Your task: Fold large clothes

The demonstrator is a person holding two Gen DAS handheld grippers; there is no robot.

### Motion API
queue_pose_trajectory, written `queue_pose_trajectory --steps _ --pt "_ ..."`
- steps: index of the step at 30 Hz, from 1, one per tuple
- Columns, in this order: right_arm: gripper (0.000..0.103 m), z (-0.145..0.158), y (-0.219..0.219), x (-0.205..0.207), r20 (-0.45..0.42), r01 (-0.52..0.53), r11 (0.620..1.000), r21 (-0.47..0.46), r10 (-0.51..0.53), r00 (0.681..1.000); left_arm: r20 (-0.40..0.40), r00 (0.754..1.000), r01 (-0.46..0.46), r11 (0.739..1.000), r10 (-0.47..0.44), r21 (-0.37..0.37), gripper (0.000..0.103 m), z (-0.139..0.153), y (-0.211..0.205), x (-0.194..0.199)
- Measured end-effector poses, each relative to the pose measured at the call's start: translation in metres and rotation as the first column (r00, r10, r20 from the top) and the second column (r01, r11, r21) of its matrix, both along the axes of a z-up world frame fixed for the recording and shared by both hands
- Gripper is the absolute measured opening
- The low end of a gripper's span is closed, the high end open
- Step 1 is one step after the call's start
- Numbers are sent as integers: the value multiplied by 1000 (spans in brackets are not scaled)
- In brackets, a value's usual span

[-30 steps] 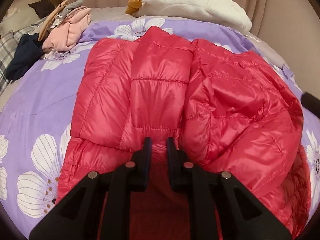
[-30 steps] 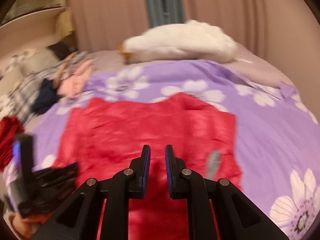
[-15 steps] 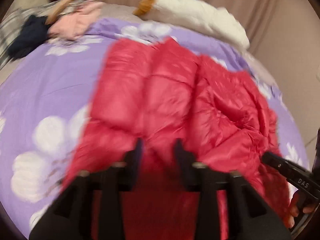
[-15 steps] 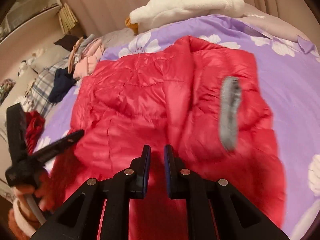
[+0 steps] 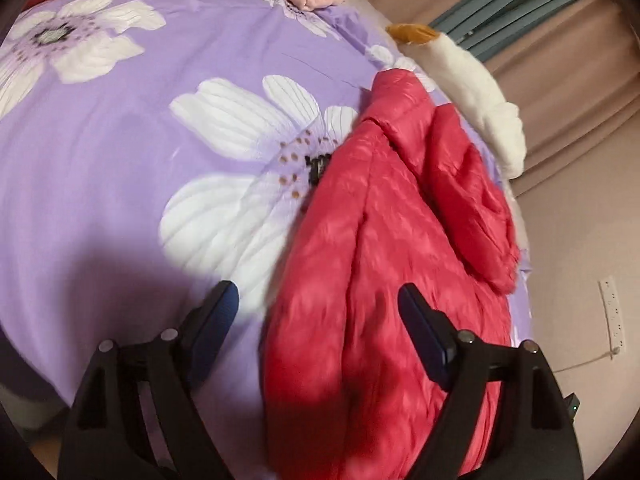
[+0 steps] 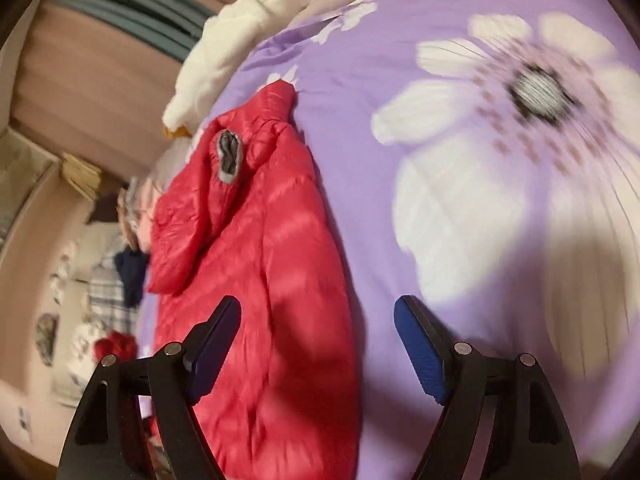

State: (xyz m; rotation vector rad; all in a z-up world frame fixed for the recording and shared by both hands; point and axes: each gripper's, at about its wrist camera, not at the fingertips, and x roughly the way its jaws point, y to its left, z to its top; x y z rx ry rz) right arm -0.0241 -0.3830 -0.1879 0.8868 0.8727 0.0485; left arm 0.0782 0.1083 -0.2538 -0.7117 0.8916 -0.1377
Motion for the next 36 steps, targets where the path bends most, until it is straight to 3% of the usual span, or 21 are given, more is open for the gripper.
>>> queue_pose_trajectory --steps 2,4,5,6,9,10,13,15,17,18,19,22,25,29,36 --pt "79 -2 9 -16 -3 8 1000 28 -8 1000 17 1000 11 999 -10 -53 81 -1 -4 -18" --pt "79 -4 22 -30 4 -10 996 86 9 1000 14 997 77 982 -76 -175 81 -5 -9 -34" --pt "79 -6 28 -37 12 -21 991 132 19 1000 23 994 110 959 -108 -260 81 -8 -12 -40" --pt "79 -10 33 -41 16 -30 981 191 28 999 39 991 135 918 -130 -374 81 -14 -14 -47" --pt "79 -24 57 -36 24 -68 928 367 64 998 49 986 162 816 -163 -555 81 -28 -32 -50" --pt "79 -26 63 -33 24 -72 925 373 68 997 46 985 164 824 -165 -543 81 -28 -39 -50" --pt "79 -20 69 -26 49 -28 938 345 11 999 63 985 172 896 -161 -410 79 -16 -62 -45" --pt "78 -14 69 -20 71 -8 951 311 -15 997 79 984 179 921 -161 -346 69 -6 -71 -42" --pt "56 -9 73 -15 79 -9 975 224 -9 997 83 986 163 946 -145 -281 50 -2 -76 -37" --pt "34 -9 75 -14 51 5 987 162 -14 999 47 991 134 963 -126 -234 43 -7 -78 -34" --pt "23 -13 75 -14 24 21 991 130 -25 999 11 994 105 973 -105 -207 28 -12 -79 -32" --pt "18 -23 70 -20 40 57 984 171 -65 997 6 998 64 968 -64 -241 22 -21 -73 -29" --pt "18 -12 66 -19 65 46 984 175 -58 996 -3 997 74 974 -77 -215 19 -11 -74 -26" --pt "17 26 72 -9 174 22 991 134 -45 984 81 992 107 982 -95 -153 17 31 -74 -21" --pt "17 82 66 24 318 -4 994 111 -32 947 218 970 136 982 -105 -131 17 94 -74 1"
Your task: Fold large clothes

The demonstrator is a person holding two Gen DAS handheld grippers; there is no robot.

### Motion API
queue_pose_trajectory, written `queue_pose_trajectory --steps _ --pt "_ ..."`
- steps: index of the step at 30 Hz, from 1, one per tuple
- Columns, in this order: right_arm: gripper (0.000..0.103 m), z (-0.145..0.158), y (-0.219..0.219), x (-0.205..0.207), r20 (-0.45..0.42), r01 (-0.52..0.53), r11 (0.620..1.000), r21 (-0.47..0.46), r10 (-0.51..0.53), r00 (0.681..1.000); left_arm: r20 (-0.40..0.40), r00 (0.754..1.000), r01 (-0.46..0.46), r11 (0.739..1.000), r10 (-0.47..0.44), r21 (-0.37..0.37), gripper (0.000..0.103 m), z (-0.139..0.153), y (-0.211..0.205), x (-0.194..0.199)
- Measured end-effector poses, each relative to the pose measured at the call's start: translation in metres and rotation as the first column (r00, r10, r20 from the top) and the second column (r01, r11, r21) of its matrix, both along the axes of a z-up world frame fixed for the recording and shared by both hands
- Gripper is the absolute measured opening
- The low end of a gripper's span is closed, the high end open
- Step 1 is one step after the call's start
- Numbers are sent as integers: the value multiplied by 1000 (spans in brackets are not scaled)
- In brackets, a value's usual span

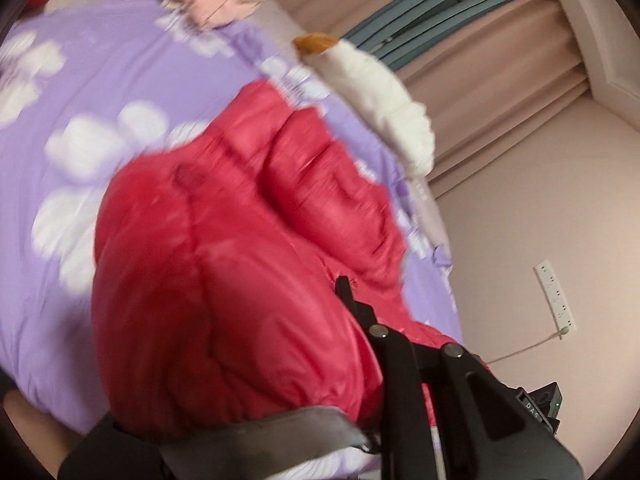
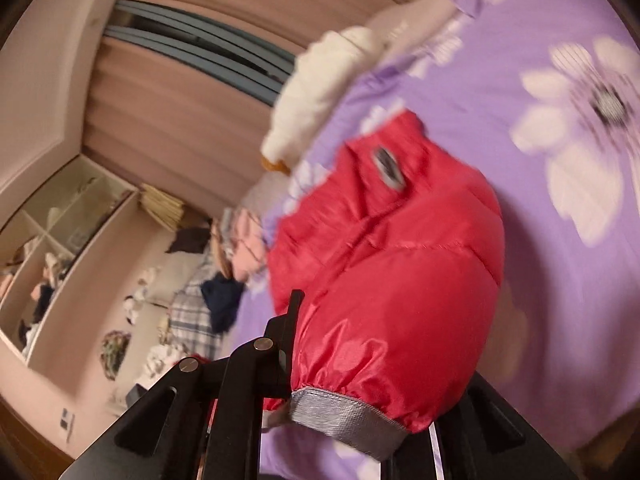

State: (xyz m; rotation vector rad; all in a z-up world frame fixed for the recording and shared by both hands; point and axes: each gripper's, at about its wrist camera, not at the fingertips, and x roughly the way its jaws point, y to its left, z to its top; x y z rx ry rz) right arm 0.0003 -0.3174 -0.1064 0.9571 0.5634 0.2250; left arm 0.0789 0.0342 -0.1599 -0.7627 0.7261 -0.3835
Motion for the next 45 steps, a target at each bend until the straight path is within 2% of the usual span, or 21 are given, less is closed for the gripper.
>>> queue_pose_trajectory --steps 3,9,13,15,16,18,19,20,21,24,26,27,29,30,31,34,37,40,42,44,45 --pt "17 14 -2 25 37 8 1000 -14 -7 999 69 998 -10 999 7 41 17 28 -7 28" --pt "17 45 -7 86 103 3 998 -65 4 995 127 992 -27 996 16 81 17 63 -19 100" --pt "17 46 -14 146 70 2 993 -122 6 998 101 995 -32 993 20 114 17 62 -31 166" --pt "18 38 -17 185 25 -7 986 -168 11 1000 53 998 -41 992 35 120 22 53 -40 211" --pt "18 34 -18 203 -1 -6 981 -193 6 1000 30 999 -39 990 36 138 28 48 -46 229" --pt "18 16 -21 244 -68 -10 977 -211 -4 998 -51 999 3 987 6 162 48 30 -63 276" --pt "20 3 -23 265 -109 -23 980 -200 1 994 -80 997 20 986 -7 165 63 22 -69 291" --pt "23 -8 -24 278 -140 -33 981 -189 6 990 -110 994 33 985 -15 168 70 11 -73 306" --pt "26 -23 -24 293 -183 -43 983 -178 9 983 -139 990 31 986 -8 164 70 -5 -74 321" --pt "26 -60 -26 309 -217 -67 990 -128 38 975 -117 993 28 988 -10 153 70 -27 -69 329" --pt "27 -62 -29 305 -193 -76 992 -103 55 980 -92 995 51 987 -37 154 70 -21 -63 323" --pt "31 -58 -32 302 -173 -86 992 -96 69 983 -78 996 52 987 -41 150 71 -13 -58 318" --pt "56 -44 -33 301 -135 -89 989 -121 73 988 -31 999 19 990 -15 138 78 3 -44 311" --pt "77 -31 -31 300 -104 -64 985 -163 47 993 -12 1000 -10 991 12 134 80 10 -38 309" --pt "86 -22 -28 296 -68 -35 977 -209 21 997 0 1000 -31 992 31 126 81 14 -31 306" --pt "88 -4 -18 293 -9 13 946 -323 -17 1000 2 996 -89 989 90 115 80 23 -13 304" --pt "88 -2 -16 292 4 21 951 -308 -21 1000 65 990 -136 972 126 192 80 35 -10 289" --pt "87 -4 -16 294 -22 60 932 -358 -72 997 166 973 -204 940 163 274 79 46 -16 275" --pt "86 0 -12 293 3 70 921 -384 -74 997 199 970 -201 927 142 317 77 51 -24 278" --pt "74 12 0 295 40 90 871 -483 -81 996 201 974 -177 908 105 380 59 58 -41 292" --pt "59 15 6 301 38 92 844 -529 -85 996 190 977 -169 884 93 436 55 58 -53 307"
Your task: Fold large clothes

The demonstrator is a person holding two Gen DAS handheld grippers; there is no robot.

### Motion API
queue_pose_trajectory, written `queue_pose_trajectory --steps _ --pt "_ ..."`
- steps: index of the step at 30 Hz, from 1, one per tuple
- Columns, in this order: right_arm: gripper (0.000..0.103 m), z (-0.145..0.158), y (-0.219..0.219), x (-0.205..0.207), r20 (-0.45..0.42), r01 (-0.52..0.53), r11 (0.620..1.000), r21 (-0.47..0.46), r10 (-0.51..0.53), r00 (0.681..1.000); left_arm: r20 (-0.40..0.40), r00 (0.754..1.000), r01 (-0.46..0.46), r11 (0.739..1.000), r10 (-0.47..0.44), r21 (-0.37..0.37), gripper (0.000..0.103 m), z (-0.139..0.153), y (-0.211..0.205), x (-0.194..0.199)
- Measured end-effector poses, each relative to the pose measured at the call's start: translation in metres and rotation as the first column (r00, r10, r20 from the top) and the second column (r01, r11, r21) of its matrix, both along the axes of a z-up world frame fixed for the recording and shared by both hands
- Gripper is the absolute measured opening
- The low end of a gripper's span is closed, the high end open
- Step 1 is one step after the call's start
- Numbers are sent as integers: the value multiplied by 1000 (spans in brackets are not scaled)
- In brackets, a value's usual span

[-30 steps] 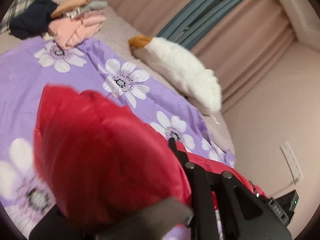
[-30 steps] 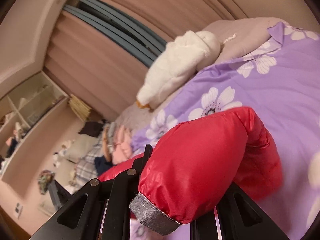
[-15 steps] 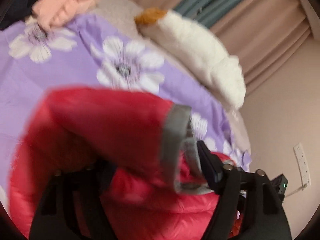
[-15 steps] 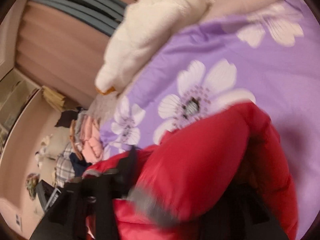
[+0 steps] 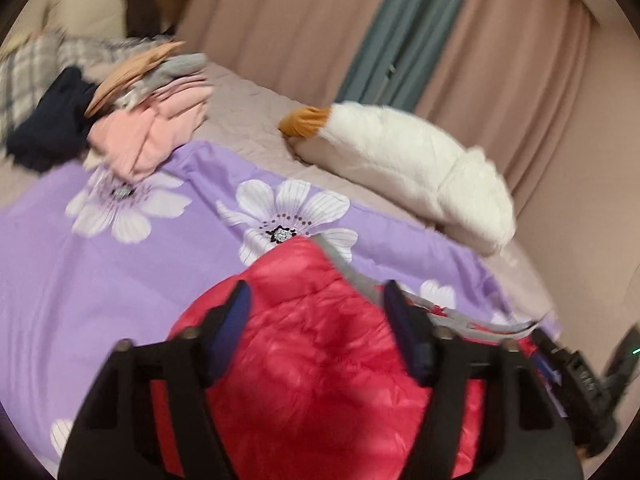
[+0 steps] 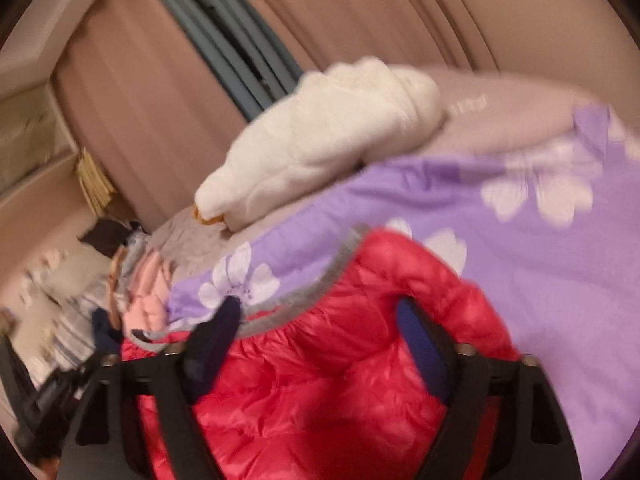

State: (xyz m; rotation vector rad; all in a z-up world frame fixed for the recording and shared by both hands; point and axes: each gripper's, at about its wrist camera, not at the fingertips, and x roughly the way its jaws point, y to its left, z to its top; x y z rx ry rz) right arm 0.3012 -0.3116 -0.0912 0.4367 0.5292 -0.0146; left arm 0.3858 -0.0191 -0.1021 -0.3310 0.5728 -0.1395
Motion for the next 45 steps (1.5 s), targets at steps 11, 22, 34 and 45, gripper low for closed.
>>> queue_pose_trajectory --steps 11,22,34,45 --pt "1 -94 -10 37 -172 -29 996 81 43 984 -124 990 -74 996 68 -45 31 -106 15 39" --pt "0 -106 -1 36 -169 -24 999 44 31 985 -83 994 -78 996 76 -31 31 -115 5 39" --pt "0 -94 8 43 -272 -13 999 -31 4 962 -125 982 -115 978 138 175 30 -101 -18 41" --pt "0 -11 42 23 -92 -164 983 80 171 981 -100 993 83 982 -67 168 26 -29 -64 3"
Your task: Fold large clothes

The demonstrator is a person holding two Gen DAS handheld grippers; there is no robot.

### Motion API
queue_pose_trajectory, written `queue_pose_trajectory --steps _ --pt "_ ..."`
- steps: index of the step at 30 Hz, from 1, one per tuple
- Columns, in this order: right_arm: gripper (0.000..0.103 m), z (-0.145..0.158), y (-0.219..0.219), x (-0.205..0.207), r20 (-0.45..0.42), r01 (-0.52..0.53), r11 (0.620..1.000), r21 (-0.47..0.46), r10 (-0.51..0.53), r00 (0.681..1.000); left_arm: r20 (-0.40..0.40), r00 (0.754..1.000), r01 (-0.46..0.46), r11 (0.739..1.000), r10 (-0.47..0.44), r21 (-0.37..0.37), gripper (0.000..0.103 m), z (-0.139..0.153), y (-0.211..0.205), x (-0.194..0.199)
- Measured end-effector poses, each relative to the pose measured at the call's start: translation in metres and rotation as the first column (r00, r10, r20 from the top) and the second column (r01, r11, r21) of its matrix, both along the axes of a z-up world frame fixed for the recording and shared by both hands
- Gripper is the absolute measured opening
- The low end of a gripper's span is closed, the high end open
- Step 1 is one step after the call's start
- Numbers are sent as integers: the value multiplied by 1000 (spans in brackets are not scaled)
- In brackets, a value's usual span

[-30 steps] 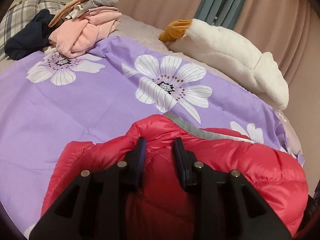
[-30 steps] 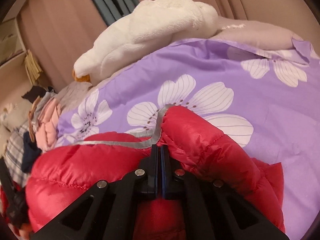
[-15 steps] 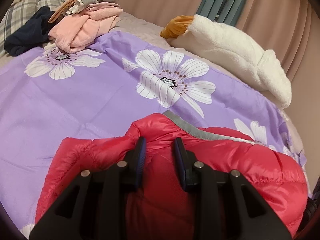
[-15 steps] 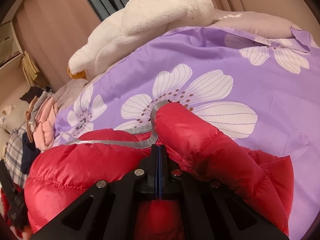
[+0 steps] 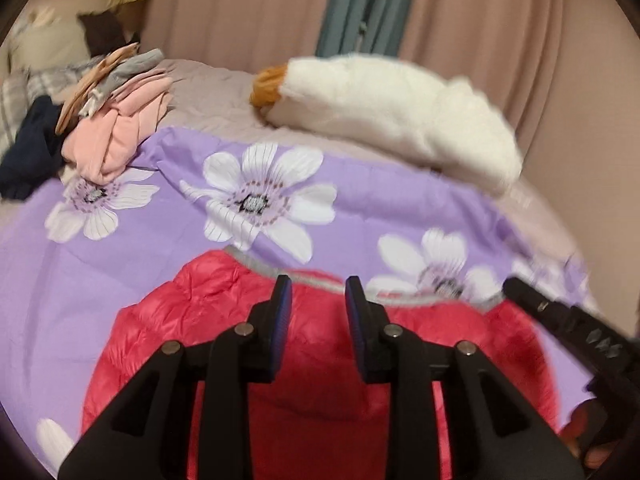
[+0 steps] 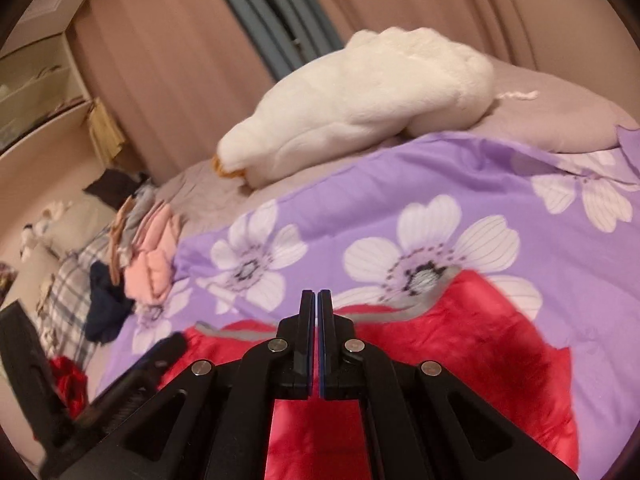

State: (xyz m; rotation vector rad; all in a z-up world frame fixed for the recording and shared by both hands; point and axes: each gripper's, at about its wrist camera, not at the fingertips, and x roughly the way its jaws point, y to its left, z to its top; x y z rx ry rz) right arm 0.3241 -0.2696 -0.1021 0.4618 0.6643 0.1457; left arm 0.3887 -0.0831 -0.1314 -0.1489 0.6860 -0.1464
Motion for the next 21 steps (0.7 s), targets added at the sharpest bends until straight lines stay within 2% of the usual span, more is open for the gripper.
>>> queue_pose_trajectory --steps 4,6,9,10,13,16,21 --pt "0 -37 7 13 -79 -20 1000 20 21 997 -31 999 27 1000 -27 -14 24 -33 -6 -3" --pt "0 -59 7 15 -82 -27 999 29 29 996 -9 999 33 999 -33 3 24 -46 -10 0" --pt "0 -79 7 21 -75 -14 1000 13 15 997 32 999 42 998 -41 -56 27 -66 -8 10" --pt "0 -81 10 23 -84 -4 1000 -22 2 996 22 999 27 998 -26 -48 27 -71 -10 14" --pt "0 -86 34 30 -86 23 978 -206 -42 995 22 999 25 999 -25 29 26 -73 -23 20" --pt "0 -92 26 37 -110 11 987 -159 -29 993 -23 999 31 1000 -31 5 27 -80 -20 30" --pt "0 -95 16 35 -104 4 996 -92 -14 994 -32 999 36 999 -36 -24 27 -83 -17 31"
